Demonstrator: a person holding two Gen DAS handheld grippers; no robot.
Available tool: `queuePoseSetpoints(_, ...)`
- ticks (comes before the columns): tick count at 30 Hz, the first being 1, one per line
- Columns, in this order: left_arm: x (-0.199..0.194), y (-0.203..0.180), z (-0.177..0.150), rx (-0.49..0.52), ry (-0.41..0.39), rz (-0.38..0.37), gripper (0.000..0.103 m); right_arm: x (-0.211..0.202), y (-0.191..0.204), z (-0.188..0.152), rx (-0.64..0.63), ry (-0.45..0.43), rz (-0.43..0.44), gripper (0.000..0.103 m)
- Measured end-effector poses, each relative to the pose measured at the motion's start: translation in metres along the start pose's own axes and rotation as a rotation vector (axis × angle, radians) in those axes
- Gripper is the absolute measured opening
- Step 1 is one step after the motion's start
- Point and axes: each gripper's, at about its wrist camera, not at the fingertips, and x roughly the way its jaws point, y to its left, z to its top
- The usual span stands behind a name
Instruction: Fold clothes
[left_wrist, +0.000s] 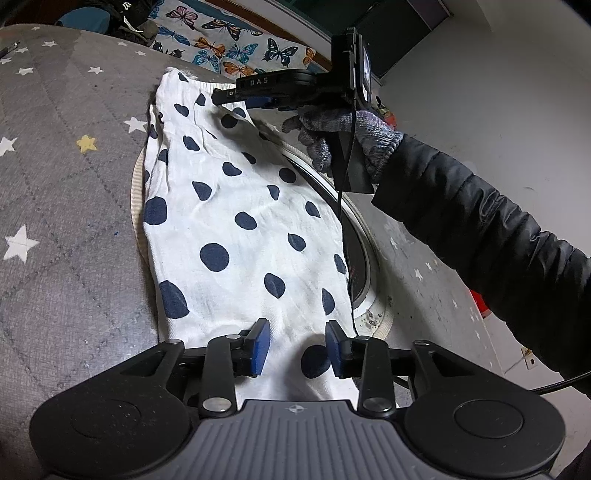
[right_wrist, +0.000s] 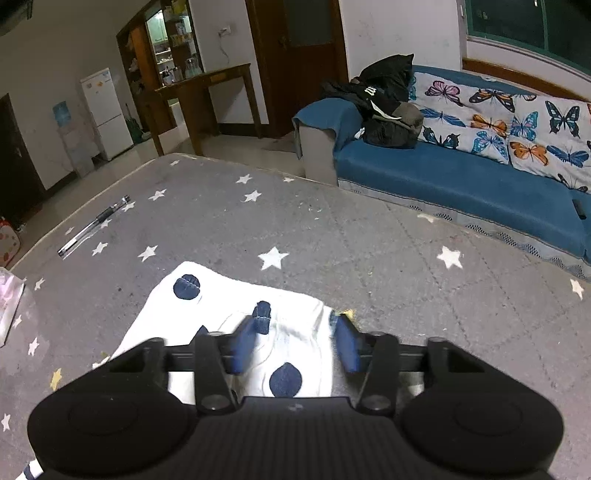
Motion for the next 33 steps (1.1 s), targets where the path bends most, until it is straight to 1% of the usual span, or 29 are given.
queuePoseSetpoints(1,0.000,0.000,0.000,0.001,-0.001,0.002,0.037,0.000,0.000,0.000,0.005,0.000,0.003,0.029)
queuePoseSetpoints(2,0.000,-0.001,0.000,0.001,-0.001,0.004,0.037,-0.001,-0.001,0.000,0.014,-0.001,0.013,0.020)
queuePoseSetpoints(3,0.000,-0.001,0.000,0.002,-0.001,0.006,0.038,-0.002,-0.001,0.001,0.026,-0.002,0.025,0.018)
queuePoseSetpoints(5,0.000,-0.003,0.000,0.003,-0.003,0.012,0.041,-0.006,0.001,0.000,0.034,-0.011,0.031,0.016)
queuePoseSetpoints(6,-0.001,-0.004,0.000,0.005,-0.005,0.015,0.043,-0.009,0.002,0.000,0.032,-0.018,0.031,0.016)
queuePoseSetpoints(9,-0.004,-0.008,-0.001,0.015,-0.013,0.035,0.047,-0.019,0.006,0.000,0.035,-0.042,0.035,0.015)
queuePoseSetpoints(12,-0.010,-0.011,-0.003,0.018,-0.025,0.056,0.050,-0.039,0.013,0.000,0.038,-0.072,0.057,0.015)
queuePoseSetpoints(21,-0.036,-0.016,-0.019,0.009,-0.068,0.123,0.054,-0.108,0.041,-0.008,0.022,-0.148,0.134,0.015)
queuePoseSetpoints(25,-0.050,-0.016,-0.028,-0.004,-0.097,0.163,0.055,-0.143,0.057,-0.024,0.016,-0.169,0.177,0.015)
queuePoseSetpoints(29,-0.066,-0.012,-0.037,-0.028,-0.137,0.209,0.057,-0.178,0.075,-0.048,0.001,-0.169,0.226,0.015)
queuePoseSetpoints(33,-0.079,-0.005,-0.045,-0.053,-0.162,0.250,0.057,-0.208,0.093,-0.077,-0.016,-0.159,0.271,0.015)
